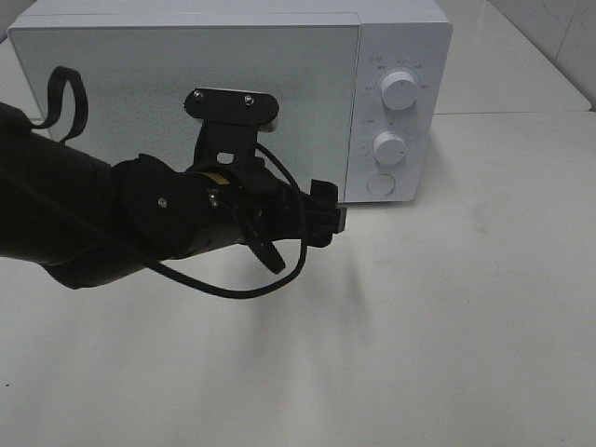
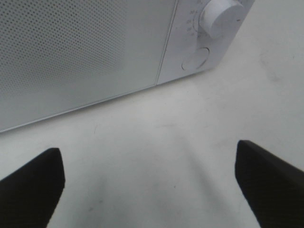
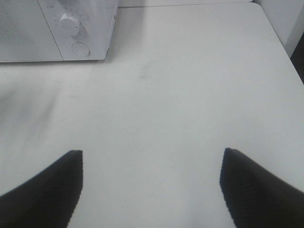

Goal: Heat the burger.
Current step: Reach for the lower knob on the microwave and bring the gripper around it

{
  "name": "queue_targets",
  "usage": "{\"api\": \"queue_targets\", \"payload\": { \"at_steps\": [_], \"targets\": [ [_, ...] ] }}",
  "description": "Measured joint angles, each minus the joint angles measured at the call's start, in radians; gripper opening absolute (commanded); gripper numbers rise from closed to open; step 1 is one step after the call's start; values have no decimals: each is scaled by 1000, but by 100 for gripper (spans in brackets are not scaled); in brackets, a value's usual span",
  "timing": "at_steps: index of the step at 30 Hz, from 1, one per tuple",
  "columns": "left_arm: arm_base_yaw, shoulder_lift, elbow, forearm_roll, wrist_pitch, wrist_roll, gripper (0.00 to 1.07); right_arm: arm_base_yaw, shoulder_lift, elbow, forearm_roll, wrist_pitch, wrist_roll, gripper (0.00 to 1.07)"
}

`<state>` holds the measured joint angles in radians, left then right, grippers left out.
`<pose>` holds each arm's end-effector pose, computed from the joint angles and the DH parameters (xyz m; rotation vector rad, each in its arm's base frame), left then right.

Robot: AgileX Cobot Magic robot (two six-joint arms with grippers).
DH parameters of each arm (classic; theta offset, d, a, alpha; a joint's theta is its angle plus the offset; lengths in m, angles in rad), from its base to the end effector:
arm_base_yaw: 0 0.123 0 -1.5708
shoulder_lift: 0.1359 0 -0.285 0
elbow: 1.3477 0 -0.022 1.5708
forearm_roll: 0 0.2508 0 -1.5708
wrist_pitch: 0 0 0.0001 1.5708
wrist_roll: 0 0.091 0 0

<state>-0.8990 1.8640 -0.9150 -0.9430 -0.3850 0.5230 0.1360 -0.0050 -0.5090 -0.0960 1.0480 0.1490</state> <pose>0.2511 -0.2714 0.1551 0.3894 2.1571 -0.3936 -0.0053 -0.0084 0.2811 0.0176 2.0145 0.0670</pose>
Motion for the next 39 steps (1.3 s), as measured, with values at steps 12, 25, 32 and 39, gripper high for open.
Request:
{"api": "queue_targets", "payload": {
  "at_steps": [12,25,32,39],
  "targets": [
    [54,-71,11,57,397,0,98,0,0,0,0,0,0,76],
    [366,-169,11,162,1014,-3,98,0,0,0,0,0,0,76],
    [580,-229,11,245,1383,-20,98,0,0,0,0,0,0,76],
    [728,-326,11,349,1513,-70,98,0,0,0,0,0,0,76]
  ]
}}
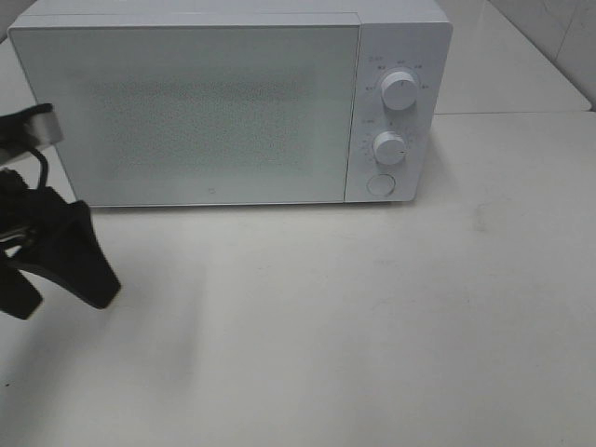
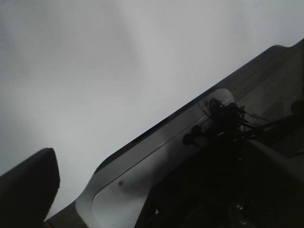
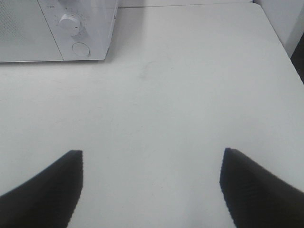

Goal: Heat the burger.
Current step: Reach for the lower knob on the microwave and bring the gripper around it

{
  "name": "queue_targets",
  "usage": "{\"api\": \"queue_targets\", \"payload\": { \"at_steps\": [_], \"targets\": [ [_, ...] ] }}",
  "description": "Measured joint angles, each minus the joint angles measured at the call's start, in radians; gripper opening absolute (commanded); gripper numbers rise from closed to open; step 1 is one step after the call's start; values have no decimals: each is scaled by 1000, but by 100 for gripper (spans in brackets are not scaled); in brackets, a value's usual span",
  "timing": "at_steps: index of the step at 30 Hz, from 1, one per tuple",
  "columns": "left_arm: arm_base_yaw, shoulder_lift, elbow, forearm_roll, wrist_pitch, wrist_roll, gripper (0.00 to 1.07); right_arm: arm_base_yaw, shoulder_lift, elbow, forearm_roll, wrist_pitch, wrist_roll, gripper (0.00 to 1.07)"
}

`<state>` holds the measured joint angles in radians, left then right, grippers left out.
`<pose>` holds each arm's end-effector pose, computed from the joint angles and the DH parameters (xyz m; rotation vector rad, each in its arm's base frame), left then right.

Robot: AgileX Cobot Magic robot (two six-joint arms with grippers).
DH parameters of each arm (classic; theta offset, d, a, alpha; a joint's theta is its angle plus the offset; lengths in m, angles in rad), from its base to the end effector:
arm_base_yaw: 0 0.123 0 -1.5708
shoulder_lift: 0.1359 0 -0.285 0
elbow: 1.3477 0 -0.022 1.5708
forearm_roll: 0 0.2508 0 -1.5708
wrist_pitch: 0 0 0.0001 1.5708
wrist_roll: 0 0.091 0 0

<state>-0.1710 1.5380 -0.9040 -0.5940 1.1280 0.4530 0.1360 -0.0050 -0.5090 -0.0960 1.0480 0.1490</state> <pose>0.2413 -0.0884 0.2164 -0.5012 -2.9646 0.8163 -0.0053 -0.0084 0.2811 0.0176 2.0145 0.0670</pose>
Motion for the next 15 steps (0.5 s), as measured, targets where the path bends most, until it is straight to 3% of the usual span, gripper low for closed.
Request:
{"api": "queue_targets", "payload": {
  "at_steps": [3,4,6,8,11,15],
  "targets": [
    [63,-63,0,81,25,-50,98,0,0,0,0,0,0,76],
    [110,-117,0,150,42,-94,98,0,0,0,0,0,0,76],
    [130,-145,0,184,47,-112,98,0,0,0,0,0,0,76],
    [220,-250,0,284,67,-195,98,0,0,0,0,0,0,76],
    [234,-272,0,299,68,-210,98,0,0,0,0,0,0,76],
    [269,-420,0,360,84,-244,98,0,0,0,0,0,0,76]
  ]
}}
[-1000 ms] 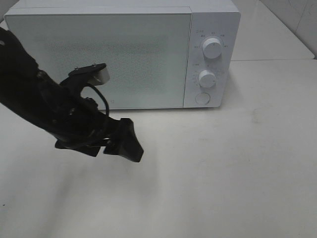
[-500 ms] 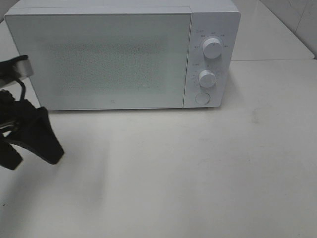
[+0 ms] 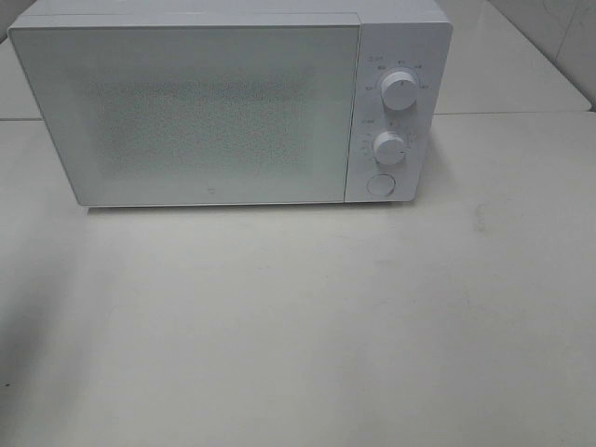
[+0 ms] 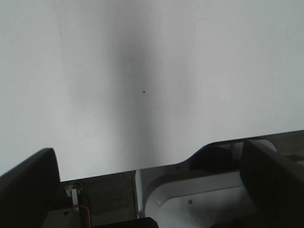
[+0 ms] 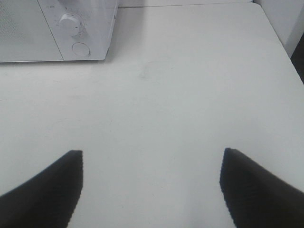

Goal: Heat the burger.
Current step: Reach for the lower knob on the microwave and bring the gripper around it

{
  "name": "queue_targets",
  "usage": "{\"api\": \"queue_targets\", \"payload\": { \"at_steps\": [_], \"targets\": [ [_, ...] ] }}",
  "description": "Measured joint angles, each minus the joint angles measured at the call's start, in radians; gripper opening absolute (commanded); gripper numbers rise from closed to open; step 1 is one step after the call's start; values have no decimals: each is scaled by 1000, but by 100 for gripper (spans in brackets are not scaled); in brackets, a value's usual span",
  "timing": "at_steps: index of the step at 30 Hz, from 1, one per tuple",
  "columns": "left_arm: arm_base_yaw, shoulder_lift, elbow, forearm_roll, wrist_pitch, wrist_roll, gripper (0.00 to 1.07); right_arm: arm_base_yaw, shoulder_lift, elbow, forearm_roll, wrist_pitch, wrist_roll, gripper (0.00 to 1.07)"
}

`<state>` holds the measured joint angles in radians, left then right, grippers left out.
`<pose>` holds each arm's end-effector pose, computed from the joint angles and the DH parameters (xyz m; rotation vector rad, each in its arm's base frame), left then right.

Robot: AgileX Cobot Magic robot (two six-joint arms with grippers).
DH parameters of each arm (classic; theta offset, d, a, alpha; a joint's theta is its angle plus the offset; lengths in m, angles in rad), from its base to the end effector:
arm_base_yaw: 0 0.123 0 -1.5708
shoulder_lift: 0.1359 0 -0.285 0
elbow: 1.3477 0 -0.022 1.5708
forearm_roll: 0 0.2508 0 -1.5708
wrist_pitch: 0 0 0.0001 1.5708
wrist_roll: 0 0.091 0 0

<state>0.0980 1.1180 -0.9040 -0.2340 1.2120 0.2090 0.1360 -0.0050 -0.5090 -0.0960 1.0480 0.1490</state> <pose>0.1849 -0.0017 0.2976 0.0775 2.8649 -0.2742 -0.0053 -0.0084 0.2811 0.0176 2.0145 0.0670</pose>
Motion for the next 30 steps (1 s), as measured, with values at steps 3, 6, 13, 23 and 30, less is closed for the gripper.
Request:
{"api": "queue_targets", "payload": {
  "at_steps": [3,6,13,23,30],
  "targets": [
    [1,-92,0,13,1,-3,98,0,0,0,0,0,0,76],
    [1,-187,0,20,3,-3,98,0,0,0,0,0,0,76],
    [1,-421,3,75,7,-53,98,0,0,0,0,-1,0,76],
    [1,-634,177,101,4,-71,98,0,0,0,0,-1,0,76],
    [1,-765,351,121,-73,-72,98,0,0,0,0,-1,0,76]
  ]
}}
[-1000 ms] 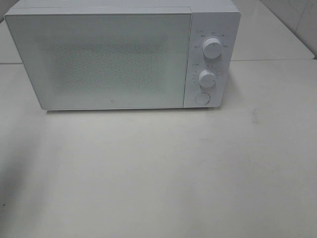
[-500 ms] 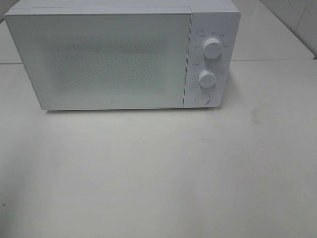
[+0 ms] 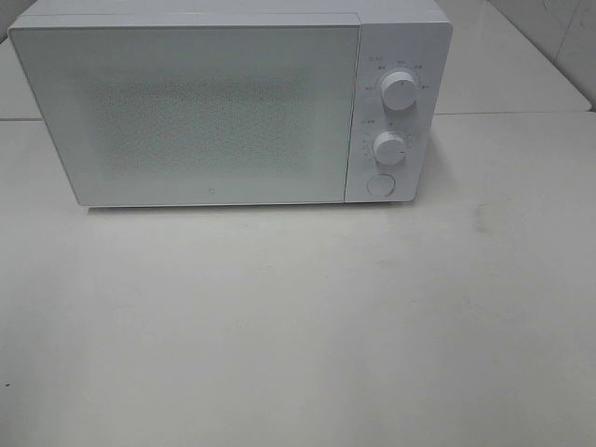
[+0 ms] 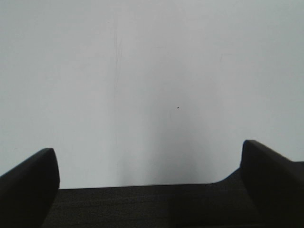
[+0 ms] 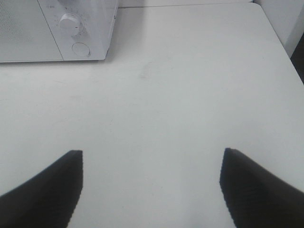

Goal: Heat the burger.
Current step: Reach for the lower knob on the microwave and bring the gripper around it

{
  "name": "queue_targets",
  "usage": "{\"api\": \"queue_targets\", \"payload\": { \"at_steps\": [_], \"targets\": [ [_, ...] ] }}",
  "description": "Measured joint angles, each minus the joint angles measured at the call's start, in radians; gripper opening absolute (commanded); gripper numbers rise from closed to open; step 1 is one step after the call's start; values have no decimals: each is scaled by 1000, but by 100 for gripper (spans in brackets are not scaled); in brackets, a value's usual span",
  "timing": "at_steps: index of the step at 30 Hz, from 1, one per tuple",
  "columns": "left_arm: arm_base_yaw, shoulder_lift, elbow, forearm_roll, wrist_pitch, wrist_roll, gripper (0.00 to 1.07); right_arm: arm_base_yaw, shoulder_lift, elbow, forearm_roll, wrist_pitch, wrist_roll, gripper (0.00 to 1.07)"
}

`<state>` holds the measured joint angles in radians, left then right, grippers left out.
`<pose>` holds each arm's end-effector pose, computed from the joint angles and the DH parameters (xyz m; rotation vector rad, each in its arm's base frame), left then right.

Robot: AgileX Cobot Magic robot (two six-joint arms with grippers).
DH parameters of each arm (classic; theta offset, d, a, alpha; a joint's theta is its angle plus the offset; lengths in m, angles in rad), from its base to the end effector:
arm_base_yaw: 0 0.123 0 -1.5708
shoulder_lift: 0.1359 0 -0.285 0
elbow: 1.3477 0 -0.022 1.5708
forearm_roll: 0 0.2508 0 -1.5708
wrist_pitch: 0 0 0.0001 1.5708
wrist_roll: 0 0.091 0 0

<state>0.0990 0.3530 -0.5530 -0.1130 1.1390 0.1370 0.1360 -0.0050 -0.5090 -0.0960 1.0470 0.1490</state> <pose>0.0431 -0.0051 0.2810 0.0353 2.4143 -0.0377 -0.0052 -0.0083 0.2812 0.0175 2.0135 0.0672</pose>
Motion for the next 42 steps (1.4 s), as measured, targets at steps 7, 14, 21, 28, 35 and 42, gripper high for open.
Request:
{"api": "queue_targets", "payload": {
  "at_steps": [7,14,21,28,35,42],
  "targets": [
    [0,-135,47,1,-76,-26,98,0,0,0,0,0,0,76],
    [0,-254,52,1,-85,-29,98,0,0,0,0,0,0,76],
    [0,-357,52,0,-87,-29,98,0,0,0,0,0,0,76],
    [0,-357,52,-1,-87,-29,98,0,0,0,1,0,0,76],
    [0,-357,52,-1,-87,-29,98,0,0,0,1,0,0,76],
    [0,-357,52,-1,-87,-29,98,0,0,0,1,0,0,76]
  ]
}}
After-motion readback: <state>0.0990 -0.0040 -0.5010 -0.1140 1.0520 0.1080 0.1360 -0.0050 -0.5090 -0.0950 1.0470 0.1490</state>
